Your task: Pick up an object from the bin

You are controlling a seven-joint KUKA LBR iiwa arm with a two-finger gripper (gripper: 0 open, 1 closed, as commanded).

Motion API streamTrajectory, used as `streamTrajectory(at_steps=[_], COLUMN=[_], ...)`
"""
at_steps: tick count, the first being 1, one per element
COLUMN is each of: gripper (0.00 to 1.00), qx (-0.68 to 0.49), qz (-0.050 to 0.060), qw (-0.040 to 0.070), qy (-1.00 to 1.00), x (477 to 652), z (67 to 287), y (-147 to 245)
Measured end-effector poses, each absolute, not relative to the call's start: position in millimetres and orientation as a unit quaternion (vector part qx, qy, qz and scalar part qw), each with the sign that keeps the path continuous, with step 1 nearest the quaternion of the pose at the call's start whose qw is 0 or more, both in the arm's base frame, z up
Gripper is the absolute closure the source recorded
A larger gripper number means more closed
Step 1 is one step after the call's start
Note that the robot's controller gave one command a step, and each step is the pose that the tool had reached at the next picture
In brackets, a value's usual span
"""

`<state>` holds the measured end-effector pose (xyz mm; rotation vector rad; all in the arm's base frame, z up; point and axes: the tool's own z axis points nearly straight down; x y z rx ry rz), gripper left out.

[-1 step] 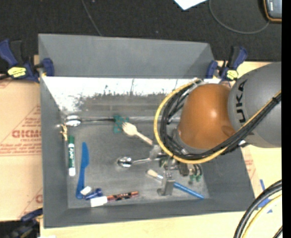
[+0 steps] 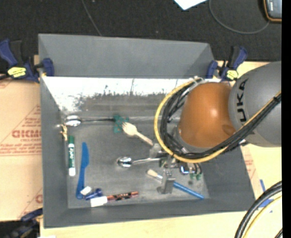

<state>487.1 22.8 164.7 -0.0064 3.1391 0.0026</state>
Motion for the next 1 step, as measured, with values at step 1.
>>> streamTrajectory(at_steps=[1], gripper=[0.0], qx=[-0.105], qz=[0.0], qw=[0.004], qy=[0.994], x=[560.4], z=[71.3], y=[-0.2])
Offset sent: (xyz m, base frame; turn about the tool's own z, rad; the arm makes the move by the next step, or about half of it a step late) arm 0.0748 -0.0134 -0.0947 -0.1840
